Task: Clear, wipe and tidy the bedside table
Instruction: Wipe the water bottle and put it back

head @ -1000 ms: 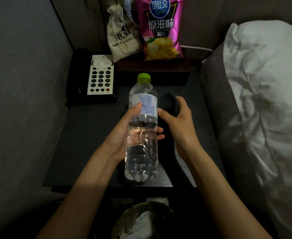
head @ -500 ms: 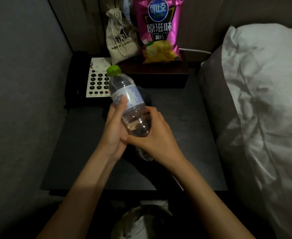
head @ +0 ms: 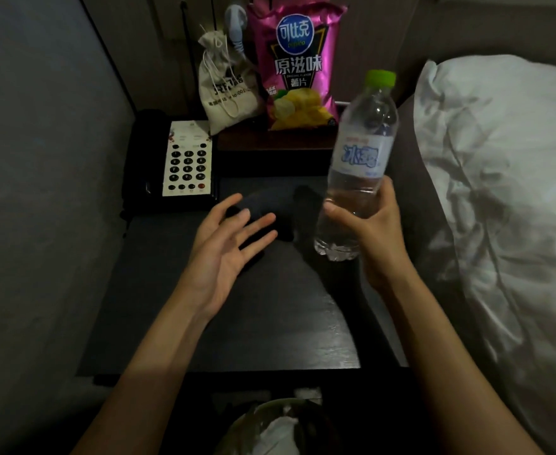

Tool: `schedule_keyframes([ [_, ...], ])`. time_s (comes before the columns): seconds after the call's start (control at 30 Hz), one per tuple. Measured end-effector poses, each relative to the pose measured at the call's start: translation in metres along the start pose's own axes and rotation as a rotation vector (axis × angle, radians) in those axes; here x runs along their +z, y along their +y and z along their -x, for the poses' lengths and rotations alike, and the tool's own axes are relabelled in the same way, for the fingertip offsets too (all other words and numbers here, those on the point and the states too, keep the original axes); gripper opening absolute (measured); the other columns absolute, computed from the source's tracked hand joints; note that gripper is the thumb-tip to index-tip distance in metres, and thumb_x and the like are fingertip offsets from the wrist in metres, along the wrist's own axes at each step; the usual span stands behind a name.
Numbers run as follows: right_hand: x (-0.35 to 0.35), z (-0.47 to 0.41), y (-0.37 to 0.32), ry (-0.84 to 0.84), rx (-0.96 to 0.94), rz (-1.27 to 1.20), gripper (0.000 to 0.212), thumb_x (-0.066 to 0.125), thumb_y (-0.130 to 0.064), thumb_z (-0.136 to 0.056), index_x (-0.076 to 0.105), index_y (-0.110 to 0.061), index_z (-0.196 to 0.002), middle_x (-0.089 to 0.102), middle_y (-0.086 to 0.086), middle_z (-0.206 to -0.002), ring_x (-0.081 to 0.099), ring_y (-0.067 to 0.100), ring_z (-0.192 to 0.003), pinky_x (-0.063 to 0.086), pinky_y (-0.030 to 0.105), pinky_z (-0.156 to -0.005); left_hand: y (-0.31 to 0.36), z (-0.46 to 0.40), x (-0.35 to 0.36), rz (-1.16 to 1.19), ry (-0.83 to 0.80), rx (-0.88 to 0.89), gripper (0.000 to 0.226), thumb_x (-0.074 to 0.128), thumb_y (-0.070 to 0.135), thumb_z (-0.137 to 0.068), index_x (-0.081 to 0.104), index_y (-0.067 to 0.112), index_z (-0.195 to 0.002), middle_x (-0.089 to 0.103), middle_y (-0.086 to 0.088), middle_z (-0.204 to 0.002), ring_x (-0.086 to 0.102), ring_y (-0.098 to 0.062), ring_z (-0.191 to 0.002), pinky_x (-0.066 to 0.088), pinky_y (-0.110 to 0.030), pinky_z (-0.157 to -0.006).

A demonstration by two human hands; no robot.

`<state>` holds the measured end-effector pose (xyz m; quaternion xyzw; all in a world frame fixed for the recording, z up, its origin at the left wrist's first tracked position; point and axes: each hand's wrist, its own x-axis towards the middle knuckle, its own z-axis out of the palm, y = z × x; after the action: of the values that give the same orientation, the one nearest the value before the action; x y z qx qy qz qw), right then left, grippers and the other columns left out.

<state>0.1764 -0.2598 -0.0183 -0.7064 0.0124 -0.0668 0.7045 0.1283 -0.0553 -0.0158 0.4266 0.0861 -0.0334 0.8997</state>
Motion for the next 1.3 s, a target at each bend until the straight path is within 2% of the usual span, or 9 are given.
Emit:
schedule_keyframes([
  [0.1,-0.011,-0.009,0.005,-0.001,-0.034,0.056,0.068,0.080,0.004,-0.070,0.044,-0.011,-0.125,0.061,0.009,-0.120,0.064,0.019,-0.109,0.055,0.040,-0.094,-0.002,-0.001,-0.005,-0.042,-0.007,-0.011,0.060,0.064,0.006,-0.082,0.044,0.007,-0.138,0.055,-0.020,-0.130,0.064,-0.034,-0.114,0.054,-0.045,-0.093],
  [0.3,-0.022,-0.028,0.014,-0.035,-0.112,0.115,0.065,0.080,0.003,-0.071,0.044,-0.020,-0.120,0.062,-0.003,-0.114,0.064,0.009,-0.107,0.055,0.027,-0.088,-0.007,-0.004,-0.010,-0.082,-0.019,-0.030,0.053,0.061,-0.006,-0.084,0.050,0.008,-0.133,0.062,-0.020,-0.125,0.067,-0.032,-0.109,0.057,-0.035,-0.085],
  [0.4,-0.032,-0.040,0.020,-0.022,-0.159,0.190,0.064,0.081,-0.003,-0.071,0.048,-0.028,-0.119,0.063,-0.001,-0.116,0.064,0.013,-0.110,0.055,0.034,-0.092,-0.010,-0.007,-0.011,-0.093,-0.018,-0.040,0.051,0.058,-0.009,-0.087,0.049,0.008,-0.135,0.059,-0.022,-0.128,0.067,-0.032,-0.109,0.057,-0.034,-0.085],
  [0.5,-0.041,-0.052,0.028,0.041,-0.183,0.240,0.073,0.082,-0.003,-0.070,0.046,-0.015,-0.132,0.062,0.007,-0.125,0.062,0.019,-0.116,0.051,0.041,-0.100,-0.012,-0.009,-0.009,-0.080,-0.019,-0.055,0.051,0.058,-0.010,-0.087,0.049,0.007,-0.134,0.059,-0.022,-0.128,0.067,-0.032,-0.109,0.057,-0.033,-0.084],
  [0.7,-0.049,-0.082,0.036,0.107,-0.201,0.294,0.077,0.080,0.002,-0.071,0.041,-0.004,-0.136,0.059,0.007,-0.127,0.059,0.020,-0.119,0.048,0.035,-0.104,-0.014,-0.013,-0.006,-0.067,-0.015,-0.082,0.049,0.057,-0.011,-0.088,0.050,0.007,-0.133,0.063,-0.020,-0.124,0.068,-0.031,-0.106,0.058,-0.033,-0.082],
  [0.83,-0.047,-0.112,0.032,0.113,-0.211,0.327,0.072,0.077,0.001,-0.074,0.036,-0.004,-0.133,0.053,0.007,-0.131,0.052,0.011,-0.120,0.046,0.021,-0.101,-0.016,-0.015,-0.004,-0.070,-0.008,-0.089,0.048,0.057,-0.012,-0.087,0.051,0.007,-0.132,0.064,-0.018,-0.122,0.069,-0.031,-0.104,0.058,-0.033,-0.081],
  [1.0,-0.047,-0.153,0.025,0.077,-0.139,0.269,0.072,0.069,0.012,-0.078,0.029,0.001,-0.137,0.051,0.012,-0.131,0.052,0.016,-0.120,0.049,0.013,-0.089,-0.017,-0.019,-0.005,-0.056,-0.010,-0.085,0.049,0.057,-0.013,-0.087,0.050,0.005,-0.132,0.062,-0.021,-0.122,0.069,-0.032,-0.104,0.058,-0.034,-0.081],
  [1.13,-0.044,-0.177,0.026,0.040,-0.111,0.258,0.073,0.067,0.014,-0.079,0.029,0.002,-0.140,0.052,0.019,-0.135,0.055,0.019,-0.116,0.051,0.017,-0.088,-0.018,-0.020,-0.004,-0.055,-0.006,-0.086,0.051,0.058,-0.012,-0.087,0.048,0.005,-0.134,0.060,-0.023,-0.125,0.069,-0.033,-0.105,0.058,-0.035,-0.083],
  [1.3,-0.036,-0.189,0.027,0.021,-0.099,0.244,0.070,0.068,0.012,-0.079,0.033,0.001,-0.139,0.053,0.010,-0.127,0.055,0.014,-0.110,0.051,0.010,-0.075,-0.020,-0.022,-0.004,-0.029,-0.021,-0.093,0.053,0.058,-0.012,-0.087,0.046,0.004,-0.136,0.060,-0.024,-0.127,0.068,-0.033,-0.107,0.058,-0.035,-0.083],
])
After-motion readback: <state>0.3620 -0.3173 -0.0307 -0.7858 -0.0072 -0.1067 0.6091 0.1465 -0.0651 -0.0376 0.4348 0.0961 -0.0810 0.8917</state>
